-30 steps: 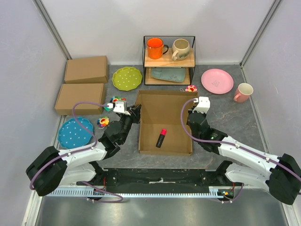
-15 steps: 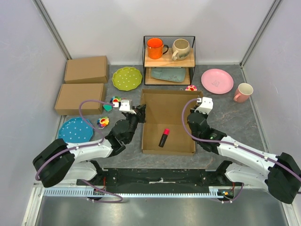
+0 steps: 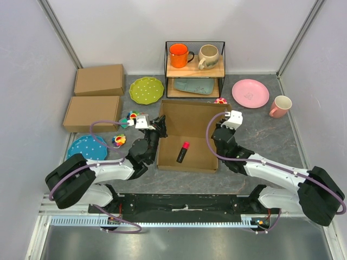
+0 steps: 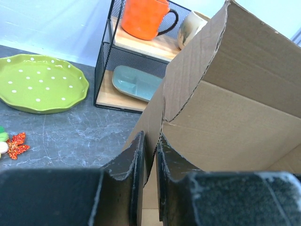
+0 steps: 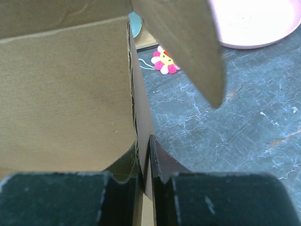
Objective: Fold the paper box
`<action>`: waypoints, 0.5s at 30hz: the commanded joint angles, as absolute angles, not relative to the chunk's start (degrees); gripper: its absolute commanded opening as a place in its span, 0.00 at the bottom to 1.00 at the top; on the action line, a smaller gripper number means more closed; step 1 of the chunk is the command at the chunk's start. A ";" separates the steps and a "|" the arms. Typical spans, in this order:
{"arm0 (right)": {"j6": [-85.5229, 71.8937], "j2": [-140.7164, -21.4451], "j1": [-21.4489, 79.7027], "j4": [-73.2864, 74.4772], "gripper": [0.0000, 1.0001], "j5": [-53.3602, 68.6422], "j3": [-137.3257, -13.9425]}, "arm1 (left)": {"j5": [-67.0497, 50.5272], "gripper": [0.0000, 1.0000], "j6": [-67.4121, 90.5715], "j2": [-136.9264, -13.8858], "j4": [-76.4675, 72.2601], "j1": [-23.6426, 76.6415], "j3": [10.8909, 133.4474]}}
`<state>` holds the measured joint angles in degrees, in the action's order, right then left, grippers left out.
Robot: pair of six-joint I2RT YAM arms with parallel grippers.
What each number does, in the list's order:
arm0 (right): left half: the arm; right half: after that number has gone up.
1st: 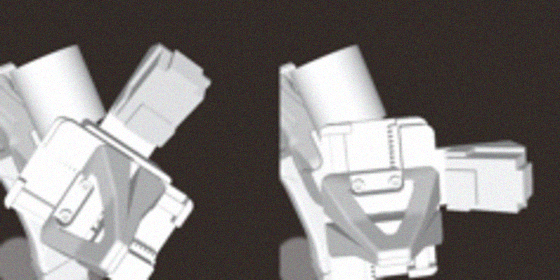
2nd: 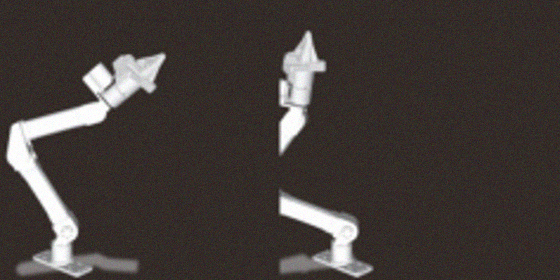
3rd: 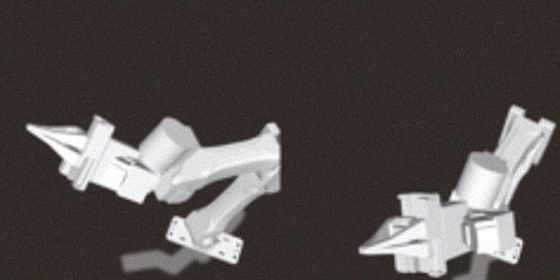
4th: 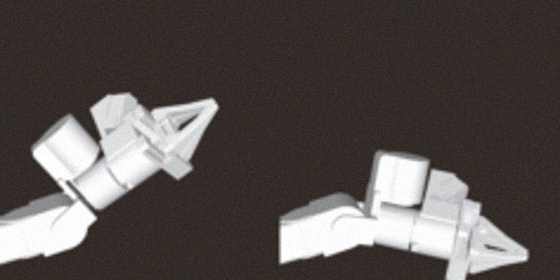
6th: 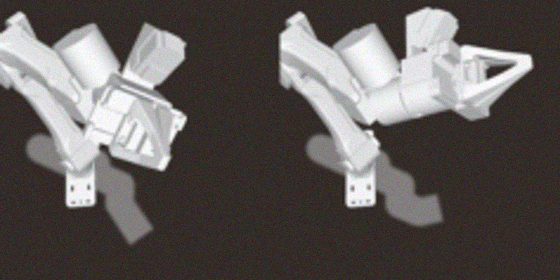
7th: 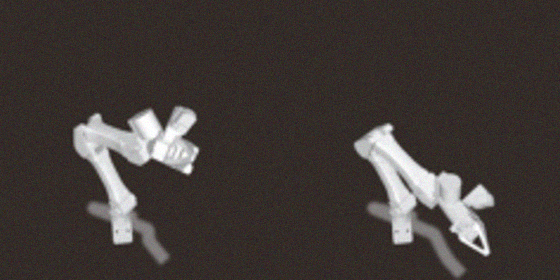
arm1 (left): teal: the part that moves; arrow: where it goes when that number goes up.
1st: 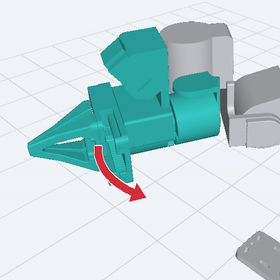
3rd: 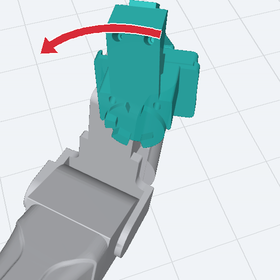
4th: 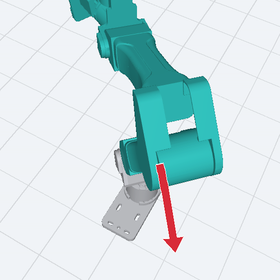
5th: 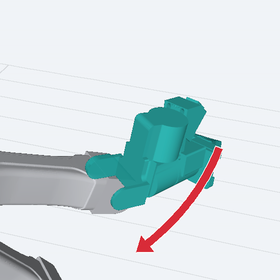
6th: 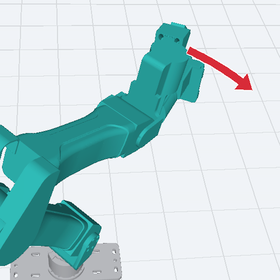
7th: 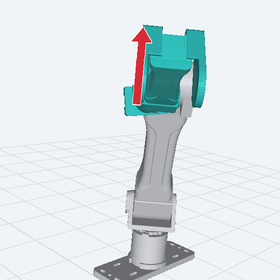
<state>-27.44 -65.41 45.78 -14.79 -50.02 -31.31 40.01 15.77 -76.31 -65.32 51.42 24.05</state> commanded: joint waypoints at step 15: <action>-23.82 -73.39 46.58 -40.51 0.15 -46.32 -28.14 | 40.25 0.20 11.43 -86.83 -95.08 52.56 17.68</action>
<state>-23.79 -73.91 45.47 -30.35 -52.05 -30.70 42.33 13.30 -84.68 -76.62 51.35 20.27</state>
